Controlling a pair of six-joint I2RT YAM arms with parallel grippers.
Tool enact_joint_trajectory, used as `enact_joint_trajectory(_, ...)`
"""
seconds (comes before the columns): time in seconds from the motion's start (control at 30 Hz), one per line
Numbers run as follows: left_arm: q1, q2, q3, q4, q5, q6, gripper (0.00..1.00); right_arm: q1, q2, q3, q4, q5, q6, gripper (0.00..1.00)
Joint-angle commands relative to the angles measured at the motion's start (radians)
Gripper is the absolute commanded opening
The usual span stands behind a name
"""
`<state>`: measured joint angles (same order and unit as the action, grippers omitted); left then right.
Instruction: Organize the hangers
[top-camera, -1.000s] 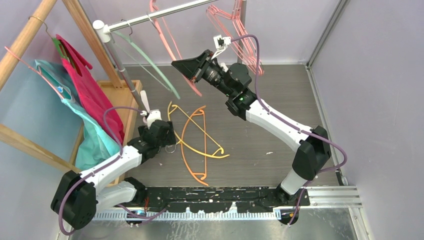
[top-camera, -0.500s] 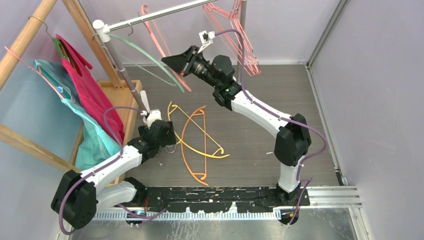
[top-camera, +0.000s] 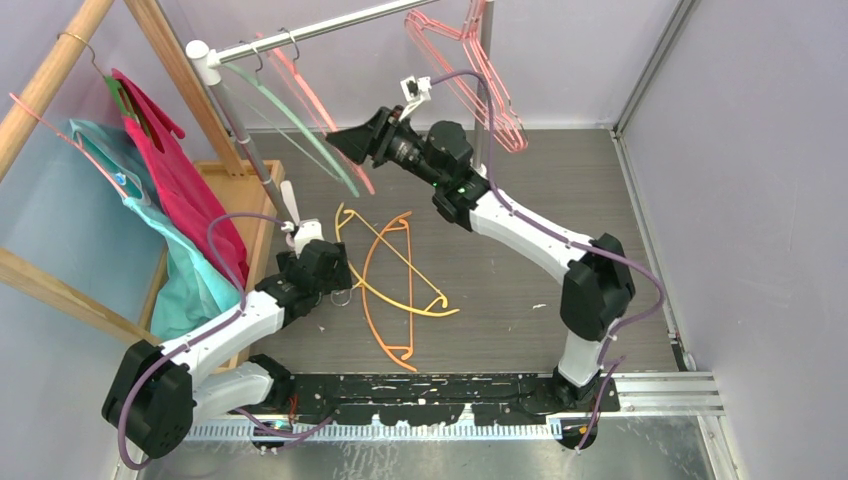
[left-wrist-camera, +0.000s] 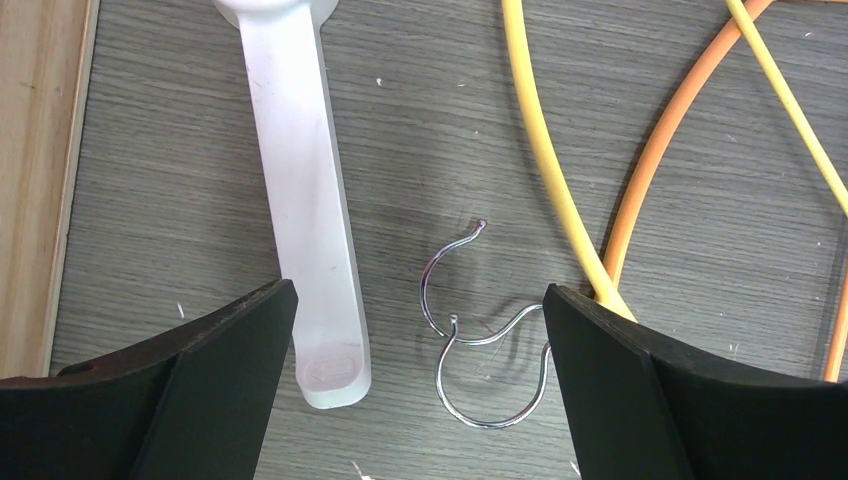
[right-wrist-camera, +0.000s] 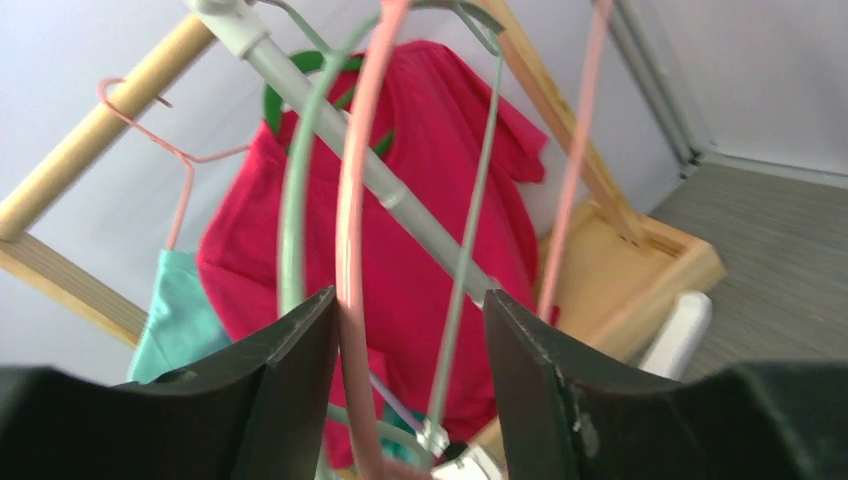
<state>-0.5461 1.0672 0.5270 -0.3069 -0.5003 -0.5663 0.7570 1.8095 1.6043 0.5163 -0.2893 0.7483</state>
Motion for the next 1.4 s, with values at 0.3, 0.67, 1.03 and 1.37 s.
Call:
enact_joint_trajectory(0.3, 0.006, 0.005, 0.007, 0.018, -0.024, -0.006, 0.98, 0.003, -0.416, -0.447, -0.172, 0.245, -0.282, 0.76)
enact_joint_trajectory(0.67, 0.006, 0.021, 0.047, 0.004, -0.012, -0.011, 0.98, 0.237, -0.427, -0.721, -0.398, 0.462, -0.457, 0.71)
enact_joint_trajectory(1.03, 0.005, 0.013, 0.058, -0.005, -0.004, -0.017, 0.98, 0.343, -0.173, -0.721, -0.366, 0.496, -0.561, 0.68)
enact_joint_trajectory(1.37, 0.006, 0.007, 0.05, 0.003, -0.001, -0.016, 0.98, 0.343, -0.05, -0.664, -0.382, 0.517, -0.616, 0.55)
